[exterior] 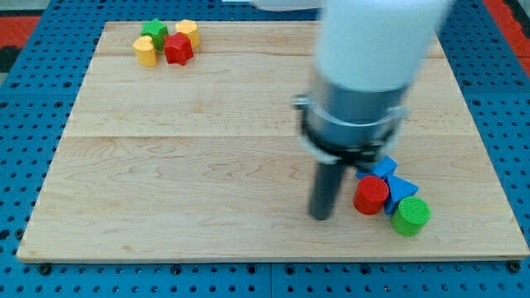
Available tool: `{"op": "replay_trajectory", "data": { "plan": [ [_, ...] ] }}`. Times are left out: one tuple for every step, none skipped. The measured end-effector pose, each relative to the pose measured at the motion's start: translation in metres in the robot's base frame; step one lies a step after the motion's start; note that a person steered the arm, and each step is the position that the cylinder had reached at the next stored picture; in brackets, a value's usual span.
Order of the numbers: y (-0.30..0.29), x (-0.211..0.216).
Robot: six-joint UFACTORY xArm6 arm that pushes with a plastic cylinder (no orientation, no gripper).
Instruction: Slide the red star to the top left of the red circle
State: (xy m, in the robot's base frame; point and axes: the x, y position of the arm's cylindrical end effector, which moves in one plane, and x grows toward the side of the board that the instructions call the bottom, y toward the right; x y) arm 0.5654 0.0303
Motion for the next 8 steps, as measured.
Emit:
{"op": "replay_trajectory", "data": {
  "plan": [
    [-0.080, -0.018],
    [-0.122, -0.084],
    [-0.146, -0.154],
    [-0.079, -0.226],
    [-0.035, -0.333],
    [-0.045, -0.373],
    [-0.132, -0.374],
    [-0.195, -0.374]
  ]
}}
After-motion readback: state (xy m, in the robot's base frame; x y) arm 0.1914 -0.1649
